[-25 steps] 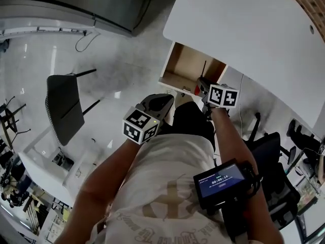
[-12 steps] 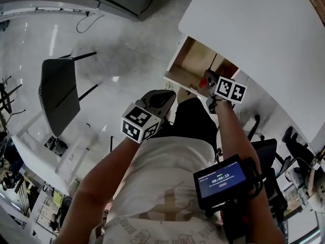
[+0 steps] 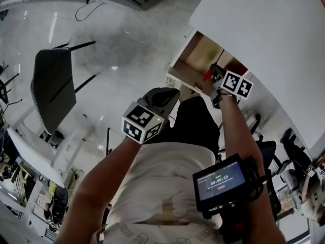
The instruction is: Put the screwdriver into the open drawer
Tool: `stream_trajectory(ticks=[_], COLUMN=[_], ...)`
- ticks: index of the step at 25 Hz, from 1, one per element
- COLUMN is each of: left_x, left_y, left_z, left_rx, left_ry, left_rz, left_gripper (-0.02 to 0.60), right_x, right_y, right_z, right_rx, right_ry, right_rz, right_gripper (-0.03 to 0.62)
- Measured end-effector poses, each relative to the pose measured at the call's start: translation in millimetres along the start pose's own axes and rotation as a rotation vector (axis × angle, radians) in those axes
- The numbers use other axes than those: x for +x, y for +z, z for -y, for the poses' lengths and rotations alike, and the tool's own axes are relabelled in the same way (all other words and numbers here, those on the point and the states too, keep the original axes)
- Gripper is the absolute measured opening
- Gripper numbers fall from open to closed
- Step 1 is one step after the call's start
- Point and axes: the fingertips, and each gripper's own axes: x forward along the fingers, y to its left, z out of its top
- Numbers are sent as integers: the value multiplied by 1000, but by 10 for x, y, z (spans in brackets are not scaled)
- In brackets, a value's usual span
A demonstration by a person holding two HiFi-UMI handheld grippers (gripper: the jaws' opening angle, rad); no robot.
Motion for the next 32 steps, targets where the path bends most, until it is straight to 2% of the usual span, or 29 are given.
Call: stream_trajectory(ticks=[5, 11, 21, 32], left_x=[88, 95, 109, 122], left_y=[-139, -146, -381, -405], left_z=[-193, -164, -252, -387], left_rx=[-32, -44, -83, -107], left_ry=[7, 15, 20, 33], left_rz=[6, 14, -6, -1], left_gripper=[20, 20, 20, 20], right_x=[267, 285, 498, 647], right_y=[-68, 3, -24, -95], right_z=[112, 221, 466, 573], right_rx=[10, 31, 85, 134], right_ry=[-14, -32, -80, -114], right_rz=[-18, -10, -35, -61], right_gripper=[69, 69, 69, 69])
